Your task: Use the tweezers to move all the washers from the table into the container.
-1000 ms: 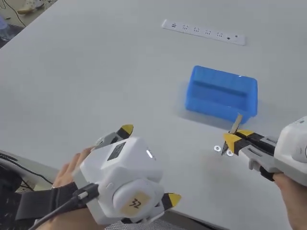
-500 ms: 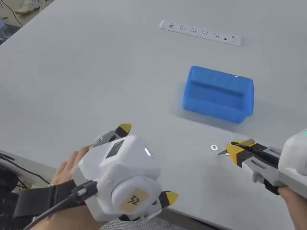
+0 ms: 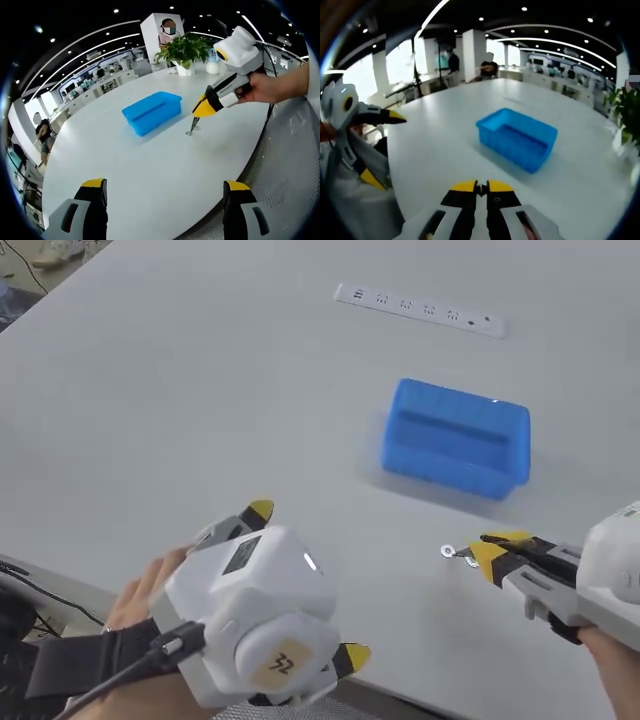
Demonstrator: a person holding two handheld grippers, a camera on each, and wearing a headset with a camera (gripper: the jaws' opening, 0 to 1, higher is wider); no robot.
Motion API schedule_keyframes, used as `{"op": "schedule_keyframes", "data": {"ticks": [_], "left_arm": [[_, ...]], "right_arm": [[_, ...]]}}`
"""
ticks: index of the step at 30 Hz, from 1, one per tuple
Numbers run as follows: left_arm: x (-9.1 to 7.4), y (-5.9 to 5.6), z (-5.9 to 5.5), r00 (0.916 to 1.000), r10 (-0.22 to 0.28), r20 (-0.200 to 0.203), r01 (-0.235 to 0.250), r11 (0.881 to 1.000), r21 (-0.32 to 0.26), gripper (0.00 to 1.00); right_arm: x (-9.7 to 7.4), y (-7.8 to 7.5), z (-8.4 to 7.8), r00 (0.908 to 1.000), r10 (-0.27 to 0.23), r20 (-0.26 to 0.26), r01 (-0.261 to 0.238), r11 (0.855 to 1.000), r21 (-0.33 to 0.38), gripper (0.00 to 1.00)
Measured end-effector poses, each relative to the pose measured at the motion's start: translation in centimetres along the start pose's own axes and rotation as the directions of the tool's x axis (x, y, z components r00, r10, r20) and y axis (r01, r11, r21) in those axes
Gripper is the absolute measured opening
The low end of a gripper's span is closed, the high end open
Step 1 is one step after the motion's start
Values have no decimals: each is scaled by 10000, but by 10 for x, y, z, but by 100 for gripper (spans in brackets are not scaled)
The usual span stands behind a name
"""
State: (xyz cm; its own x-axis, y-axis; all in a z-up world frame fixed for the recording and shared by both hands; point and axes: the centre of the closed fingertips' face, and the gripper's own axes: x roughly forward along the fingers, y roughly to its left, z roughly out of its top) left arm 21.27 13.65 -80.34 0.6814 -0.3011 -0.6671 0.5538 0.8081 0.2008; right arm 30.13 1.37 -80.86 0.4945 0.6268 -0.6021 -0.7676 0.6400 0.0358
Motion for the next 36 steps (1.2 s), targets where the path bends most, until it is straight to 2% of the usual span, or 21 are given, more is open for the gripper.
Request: {"op": "schedule_keyframes", "data": {"ticks": [9,18,23,27,32,36], "left_arm": [[0,1,-1,10000,32,-51,-32,10000,-1,99],[0,1,-2,9999,52,-114,-52,10000,36,99],[0,0,-3,9999,32,-149,-31,10000,44,99],[1,0,-3,9998,31,-176,-31,10000,51,99],[1,0,-5,9996,12,-272,-11,10000,60,99],[1,0,-4,9997,14,-260,-12,10000,79,99]], "right_arm": [[6,-1,1,9999,-2,-170,0,9999,-104,3],[9,-2,0,9978,-21,-664,-1,9994,-333,3],[13,-4,2,9934,55,-1150,-140,9972,-739,3],[15,-5,3,9913,84,-1311,-199,9960,-866,3],[14,-8,3,9856,272,-1671,-320,9991,-261,3],[16,-9,4,9749,522,-2166,-560,9984,-113,3]]}}
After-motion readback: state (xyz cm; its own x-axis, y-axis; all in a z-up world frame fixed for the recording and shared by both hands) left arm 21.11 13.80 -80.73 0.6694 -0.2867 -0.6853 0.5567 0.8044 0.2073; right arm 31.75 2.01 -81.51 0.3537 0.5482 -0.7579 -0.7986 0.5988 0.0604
